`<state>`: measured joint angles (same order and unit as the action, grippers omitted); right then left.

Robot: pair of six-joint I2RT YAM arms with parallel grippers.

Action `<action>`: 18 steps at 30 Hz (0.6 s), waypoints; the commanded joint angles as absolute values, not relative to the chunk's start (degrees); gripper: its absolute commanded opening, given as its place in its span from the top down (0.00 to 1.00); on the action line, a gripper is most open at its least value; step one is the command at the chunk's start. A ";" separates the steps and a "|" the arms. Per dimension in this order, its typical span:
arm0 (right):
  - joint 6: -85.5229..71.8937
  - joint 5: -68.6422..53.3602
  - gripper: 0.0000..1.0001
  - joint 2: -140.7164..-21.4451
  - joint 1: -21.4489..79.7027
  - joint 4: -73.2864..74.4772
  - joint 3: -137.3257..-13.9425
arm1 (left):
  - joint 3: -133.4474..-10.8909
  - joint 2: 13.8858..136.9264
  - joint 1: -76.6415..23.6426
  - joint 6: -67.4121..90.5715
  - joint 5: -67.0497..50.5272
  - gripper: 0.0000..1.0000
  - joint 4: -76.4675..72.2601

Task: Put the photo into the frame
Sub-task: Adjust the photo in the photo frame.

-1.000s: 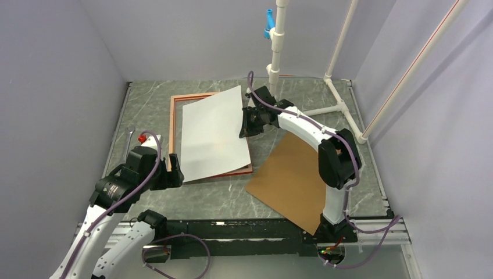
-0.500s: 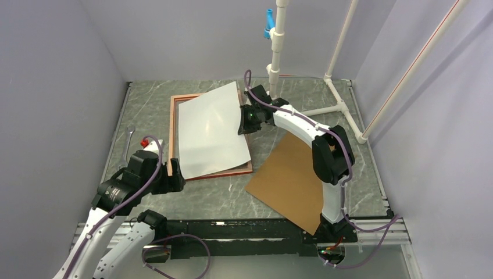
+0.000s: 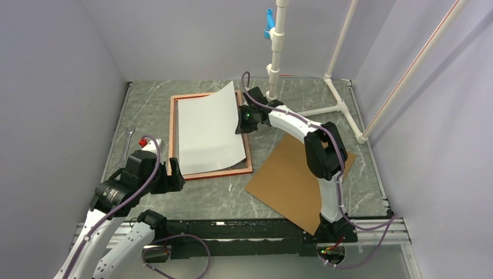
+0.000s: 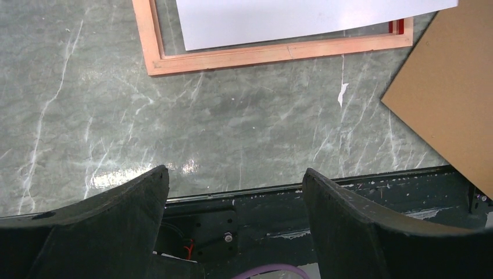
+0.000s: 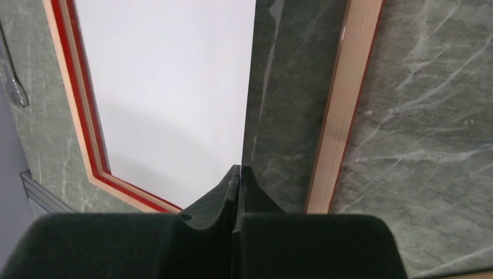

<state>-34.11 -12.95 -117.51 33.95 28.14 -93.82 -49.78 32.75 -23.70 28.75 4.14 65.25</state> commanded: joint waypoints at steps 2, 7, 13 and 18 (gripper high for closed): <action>-35.19 -13.80 1.00 -118.93 34.21 25.84 -96.82 | -52.43 32.06 -23.47 29.43 4.00 0.12 65.70; -35.87 -14.66 1.00 -119.81 34.44 25.08 -97.20 | -52.39 32.05 -23.47 29.52 3.91 0.12 65.83; -37.53 -14.98 1.00 -119.91 34.89 23.43 -96.28 | -52.08 31.69 -23.43 29.43 4.07 0.12 65.96; -38.43 -15.46 1.00 -119.94 35.32 22.25 -95.10 | -51.17 31.17 -23.46 29.62 3.94 0.13 65.75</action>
<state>-36.80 -14.90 -119.94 34.81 26.06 -94.67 -50.52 32.05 -23.70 28.77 4.14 65.52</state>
